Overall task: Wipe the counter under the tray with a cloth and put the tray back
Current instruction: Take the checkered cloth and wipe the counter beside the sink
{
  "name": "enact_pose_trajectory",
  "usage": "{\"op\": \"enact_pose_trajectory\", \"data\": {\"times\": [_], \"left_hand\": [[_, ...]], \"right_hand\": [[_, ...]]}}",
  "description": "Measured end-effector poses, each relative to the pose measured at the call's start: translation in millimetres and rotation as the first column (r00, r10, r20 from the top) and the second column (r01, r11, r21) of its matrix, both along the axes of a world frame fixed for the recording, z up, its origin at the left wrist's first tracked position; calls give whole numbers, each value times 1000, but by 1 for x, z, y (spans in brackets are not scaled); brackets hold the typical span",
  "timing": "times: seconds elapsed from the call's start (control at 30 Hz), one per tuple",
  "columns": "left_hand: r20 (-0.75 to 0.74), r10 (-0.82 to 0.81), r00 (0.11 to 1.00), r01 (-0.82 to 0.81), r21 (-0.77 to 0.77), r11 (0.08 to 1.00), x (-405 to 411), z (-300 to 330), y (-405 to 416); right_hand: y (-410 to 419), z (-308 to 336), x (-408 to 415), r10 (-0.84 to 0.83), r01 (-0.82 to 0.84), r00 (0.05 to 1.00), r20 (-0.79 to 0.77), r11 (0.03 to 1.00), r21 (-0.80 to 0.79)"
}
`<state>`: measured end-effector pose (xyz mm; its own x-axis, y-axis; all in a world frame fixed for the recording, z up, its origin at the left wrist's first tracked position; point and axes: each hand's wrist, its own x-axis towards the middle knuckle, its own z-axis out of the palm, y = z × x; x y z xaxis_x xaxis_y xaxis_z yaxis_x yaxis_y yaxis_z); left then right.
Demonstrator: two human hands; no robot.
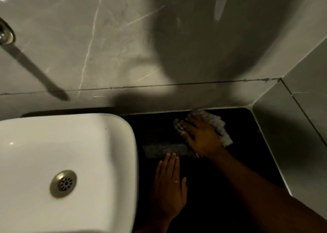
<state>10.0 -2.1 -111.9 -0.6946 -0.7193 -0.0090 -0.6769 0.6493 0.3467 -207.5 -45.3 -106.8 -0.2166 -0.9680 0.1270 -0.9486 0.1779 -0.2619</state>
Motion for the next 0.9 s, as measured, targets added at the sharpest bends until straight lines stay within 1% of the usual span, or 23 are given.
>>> {"op": "enact_pose_trajectory", "data": {"times": [0.03, 0.07, 0.13, 0.17, 0.2, 0.23, 0.27, 0.3, 0.37, 0.4, 0.43, 0.5, 0.57, 0.63, 0.67, 0.7, 0.73, 0.77, 0.8, 0.83, 0.9], "left_hand": [[-11, 2, 1000, -2, 4, 1000, 0, 0, 0], [-25, 8, 1000, -8, 2, 1000, 0, 0, -1], [-40, 24, 999, -24, -6, 1000, 0, 0, 0], [-38, 28, 999, -29, -5, 1000, -1, 0, -1], [-30, 28, 999, -28, -8, 1000, -1, 0, -1], [-23, 25, 999, -26, -15, 1000, 0, -2, -2], [-19, 27, 999, -27, -22, 999, 0, -4, -2], [-17, 31, 999, -32, -31, 999, 0, -5, -2], [-15, 33, 999, -34, -42, 999, 1, -4, -1], [-13, 32, 999, -32, -42, 999, 1, -3, -2], [-15, 34, 999, -35, -47, 998, 1, -3, -1], [-22, 44, 999, -45, -61, 997, 0, -3, -1], [-38, 37, 999, -39, -62, 997, -1, -3, -4], [-48, 45, 998, -49, -85, 995, -2, -3, -15], [-37, 39, 999, -42, -96, 994, -3, -2, -17], [-24, 31, 999, -34, -101, 994, -4, -1, -18], [-14, 33, 999, -34, -110, 993, -5, 0, -19], [-4, 34, 999, -34, -118, 992, -5, 1, -19], [4, 29, 1000, -28, -118, 993, -6, 0, -16], [8, 20, 1000, -19, -112, 994, -6, 0, -12], [3, 10, 1000, -9, -118, 993, -3, -3, -5]], "right_hand": [[-21, 0, 18, 146, -146, 989, 12, 989, -17], [-40, -3, 35, 242, -242, 970, 3, 970, -21], [-57, -7, 48, 345, -345, 938, -3, 938, -38], [-55, -6, 41, 355, -355, 935, -1, 934, -49], [-46, -8, 27, 322, -320, 947, 5, 945, -69], [-32, -9, 8, 255, -252, 967, 14, 963, -94], [-14, -9, -14, 146, -143, 989, 26, 984, -105], [7, -7, -34, -2, 5, 1000, 22, 995, -100], [52, -2, -62, -295, 295, 955, -20, 956, 5], [75, 2, -64, -379, 380, 925, -36, 923, 65], [98, 5, -56, -428, 430, 903, -40, 898, 95], [142, 4, -14, -444, 446, 895, -39, 891, 83], [169, -2, 44, -385, 386, 922, -29, 918, 91], [156, -3, 75, -269, 268, 963, -20, 951, 153], [143, -2, 75, -208, 209, 978, -23, 965, 156], [129, 0, 66, -192, 195, 981, -33, 970, 148], [119, 3, 51, -232, 234, 972, -32, 959, 162], [119, 6, 35, -329, 333, 943, -53, 931, 148], [131, 4, 23, -444, 451, 893, -80, 881, 142], [152, 2, 18, -536, 546, 837, -108, 826, 137], [206, 0, 39, -626, 637, 771, -118, 758, 143]]}}
